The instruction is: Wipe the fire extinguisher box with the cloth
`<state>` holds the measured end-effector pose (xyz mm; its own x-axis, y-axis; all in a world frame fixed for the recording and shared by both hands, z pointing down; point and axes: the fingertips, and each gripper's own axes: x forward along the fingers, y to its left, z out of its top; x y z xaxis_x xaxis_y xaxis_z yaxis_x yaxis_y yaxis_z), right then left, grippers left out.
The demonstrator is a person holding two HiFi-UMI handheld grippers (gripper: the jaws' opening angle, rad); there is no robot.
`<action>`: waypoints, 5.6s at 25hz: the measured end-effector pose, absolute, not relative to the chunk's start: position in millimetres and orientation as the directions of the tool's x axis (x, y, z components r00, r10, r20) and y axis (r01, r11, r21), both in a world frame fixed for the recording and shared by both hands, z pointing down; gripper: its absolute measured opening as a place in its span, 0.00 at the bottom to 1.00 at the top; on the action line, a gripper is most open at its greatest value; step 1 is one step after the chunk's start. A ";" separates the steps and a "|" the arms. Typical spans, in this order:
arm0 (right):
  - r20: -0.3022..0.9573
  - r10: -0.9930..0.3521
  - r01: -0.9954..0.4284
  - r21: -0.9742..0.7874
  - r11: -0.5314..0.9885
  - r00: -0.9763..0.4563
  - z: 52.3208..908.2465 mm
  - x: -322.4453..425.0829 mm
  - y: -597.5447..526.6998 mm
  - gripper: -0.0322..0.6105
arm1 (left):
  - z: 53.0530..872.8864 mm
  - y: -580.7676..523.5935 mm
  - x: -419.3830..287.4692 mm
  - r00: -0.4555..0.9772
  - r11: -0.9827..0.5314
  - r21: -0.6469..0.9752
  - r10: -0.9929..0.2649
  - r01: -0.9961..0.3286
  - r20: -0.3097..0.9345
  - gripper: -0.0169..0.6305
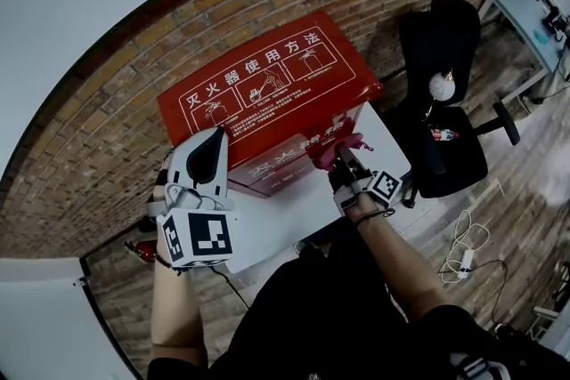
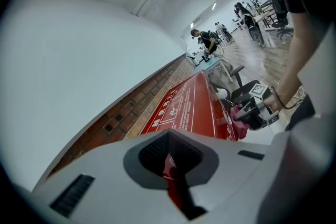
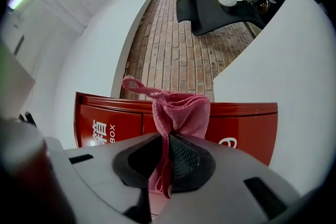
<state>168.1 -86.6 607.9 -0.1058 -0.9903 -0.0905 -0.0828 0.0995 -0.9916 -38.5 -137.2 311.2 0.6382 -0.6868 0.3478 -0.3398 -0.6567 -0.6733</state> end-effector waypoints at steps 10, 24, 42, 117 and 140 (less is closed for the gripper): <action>-0.126 -0.985 -0.106 -0.985 0.139 -0.119 582.4 168.4 -86.8 0.13 | 312.3 -137.7 -38.8 0.641 -0.654 -0.676 -0.687 -0.340 0.343 0.05; -0.180 -0.973 -0.122 -0.972 0.199 -0.147 540.3 165.1 -88.2 0.13 | 311.3 -137.3 -39.0 0.642 -0.655 -0.674 -0.687 -0.342 0.341 0.05; -0.327 -0.933 -0.124 -0.930 0.347 -0.153 441.3 161.4 -84.4 0.13 | 311.2 -137.3 -38.7 0.643 -0.653 -0.674 -0.687 -0.344 0.338 0.05; -0.322 -0.934 -0.138 -0.929 0.343 -0.155 396.0 65.5 -81.6 0.13 | 309.6 -134.2 -38.7 0.663 -0.651 -0.678 -0.679 -0.342 0.317 0.05; -0.224 -0.965 -0.146 -0.959 0.242 -0.134 454.4 71.4 -83.8 0.13 | 310.2 -134.3 -39.6 0.664 -0.647 -0.682 -0.680 -0.342 0.312 0.05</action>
